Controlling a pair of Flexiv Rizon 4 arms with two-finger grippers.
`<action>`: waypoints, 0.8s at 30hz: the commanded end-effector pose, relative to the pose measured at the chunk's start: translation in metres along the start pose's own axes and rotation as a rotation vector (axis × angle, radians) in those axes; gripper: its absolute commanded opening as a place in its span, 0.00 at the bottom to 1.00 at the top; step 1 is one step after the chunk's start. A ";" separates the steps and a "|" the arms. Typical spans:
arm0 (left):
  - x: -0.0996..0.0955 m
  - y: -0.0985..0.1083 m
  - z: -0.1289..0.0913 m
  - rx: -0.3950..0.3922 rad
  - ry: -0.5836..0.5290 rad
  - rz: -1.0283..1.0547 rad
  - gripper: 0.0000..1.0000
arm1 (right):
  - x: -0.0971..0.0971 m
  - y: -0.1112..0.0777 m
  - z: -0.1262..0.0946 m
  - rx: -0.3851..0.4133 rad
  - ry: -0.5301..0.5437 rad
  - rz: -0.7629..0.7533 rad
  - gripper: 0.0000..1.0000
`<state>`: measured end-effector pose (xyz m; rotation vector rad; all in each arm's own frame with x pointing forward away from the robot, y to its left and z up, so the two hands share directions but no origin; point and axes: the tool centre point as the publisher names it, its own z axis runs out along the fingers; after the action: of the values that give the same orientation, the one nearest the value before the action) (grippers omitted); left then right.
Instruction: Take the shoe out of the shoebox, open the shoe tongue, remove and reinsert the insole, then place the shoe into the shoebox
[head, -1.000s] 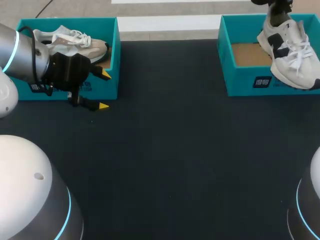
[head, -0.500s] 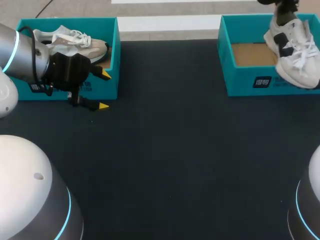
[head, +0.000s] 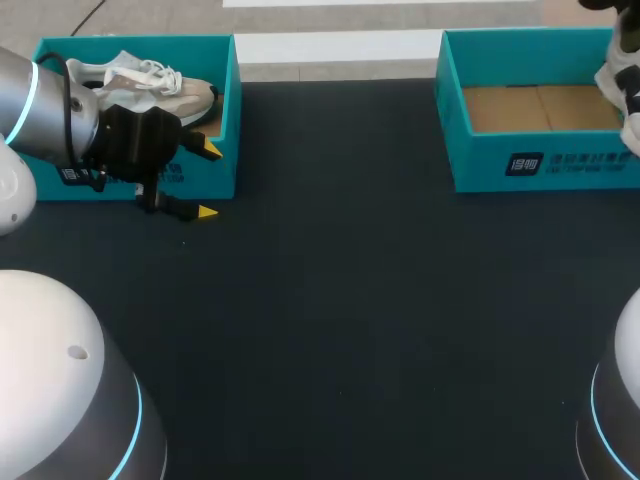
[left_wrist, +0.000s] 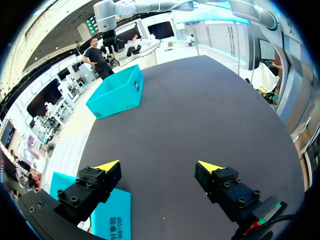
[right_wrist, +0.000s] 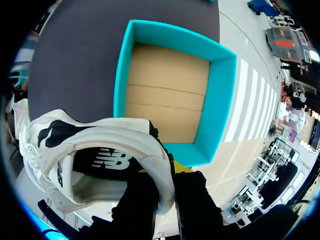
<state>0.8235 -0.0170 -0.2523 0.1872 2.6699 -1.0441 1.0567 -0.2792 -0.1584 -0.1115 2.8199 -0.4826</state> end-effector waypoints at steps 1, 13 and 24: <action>0.001 -0.001 -0.001 -0.004 -0.001 0.000 1.00 | 0.000 -0.006 0.007 0.055 0.049 0.089 0.00; 0.001 -0.001 -0.001 -0.004 -0.001 0.000 1.00 | 0.002 -0.010 -0.010 0.154 0.060 0.985 0.00; 0.001 -0.001 -0.001 -0.004 -0.001 0.000 1.00 | 0.021 -0.032 -0.007 0.200 0.086 1.521 0.00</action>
<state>0.8235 -0.0170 -0.2523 0.1871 2.6699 -1.0440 1.0376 -0.3079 -0.1519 0.9878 2.6095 -0.4874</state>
